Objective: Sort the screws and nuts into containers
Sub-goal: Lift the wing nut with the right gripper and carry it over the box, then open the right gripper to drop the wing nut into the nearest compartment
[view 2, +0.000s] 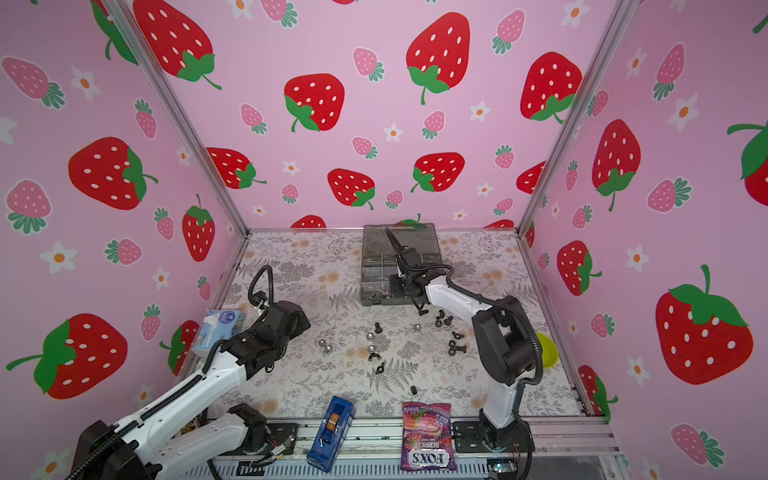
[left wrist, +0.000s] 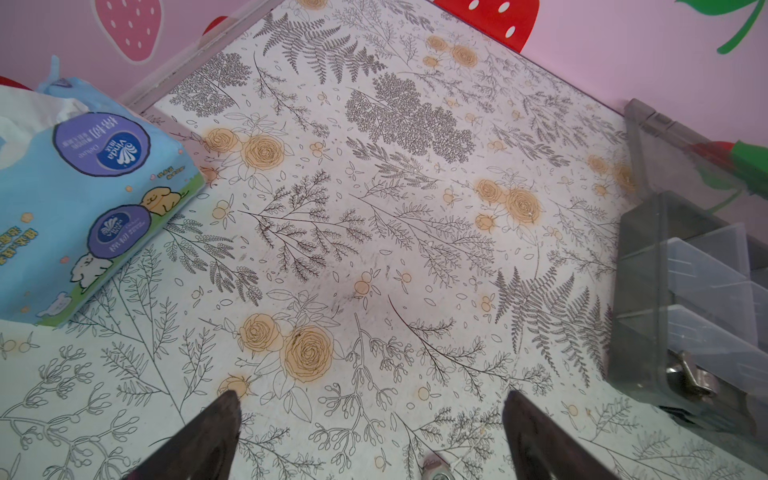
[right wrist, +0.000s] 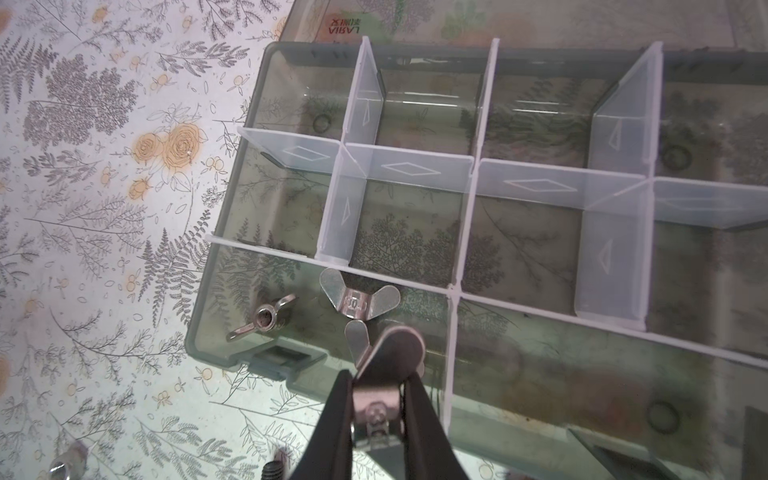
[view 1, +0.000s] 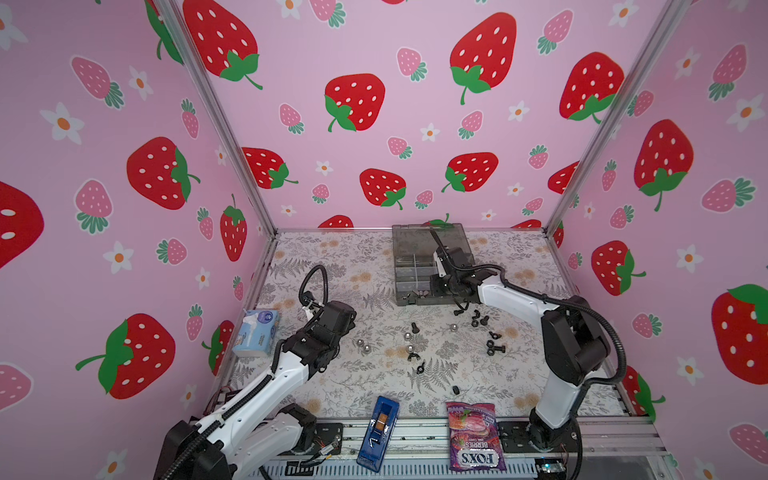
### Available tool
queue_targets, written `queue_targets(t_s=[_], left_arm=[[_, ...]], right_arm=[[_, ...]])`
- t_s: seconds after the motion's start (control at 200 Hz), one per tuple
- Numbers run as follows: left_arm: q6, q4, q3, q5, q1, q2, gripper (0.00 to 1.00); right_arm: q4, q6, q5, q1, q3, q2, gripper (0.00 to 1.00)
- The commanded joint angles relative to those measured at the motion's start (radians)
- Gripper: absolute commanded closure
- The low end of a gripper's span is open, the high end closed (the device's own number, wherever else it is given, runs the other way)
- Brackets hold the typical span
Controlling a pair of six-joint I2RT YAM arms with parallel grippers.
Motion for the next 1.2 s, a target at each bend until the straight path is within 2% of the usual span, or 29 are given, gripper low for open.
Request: queue_targets(t_s=[0.0,0.235,0.38,0.605,0.76,0.86,1.195], left_arm=[[-0.009,0.006,0.005,-0.024,0.006,-0.006,0.01],[0.008,-0.017,0.024,-0.018,0.007,0.018,0.01],[0.012,-0.027,0.035,-0.016,0.007,0.031,0.01],[0.011,-0.031,0.037,-0.013,0.007,0.034,0.01],[0.004,-0.045,0.043,-0.016,0.007,0.038,0.01],[0.005,-0.063,0.054,-0.02,0.006,0.047,0.01],[0.012,-0.069,0.057,-0.015,0.007,0.037,0.01]], right_arm=[[-0.017,-0.062,0.017,0.021,0.058,0.04,0.99],[-0.034,-0.082,0.037,0.035,0.096,0.108,0.98],[-0.036,-0.082,0.051,0.037,0.103,0.126,0.93],[-0.056,-0.078,0.108,0.037,0.103,0.141,0.81],[-0.052,-0.076,0.111,0.039,0.094,0.128,0.66],[-0.052,-0.076,0.111,0.042,0.094,0.114,0.62],[-0.05,-0.045,0.12,0.062,0.079,0.032,0.61]])
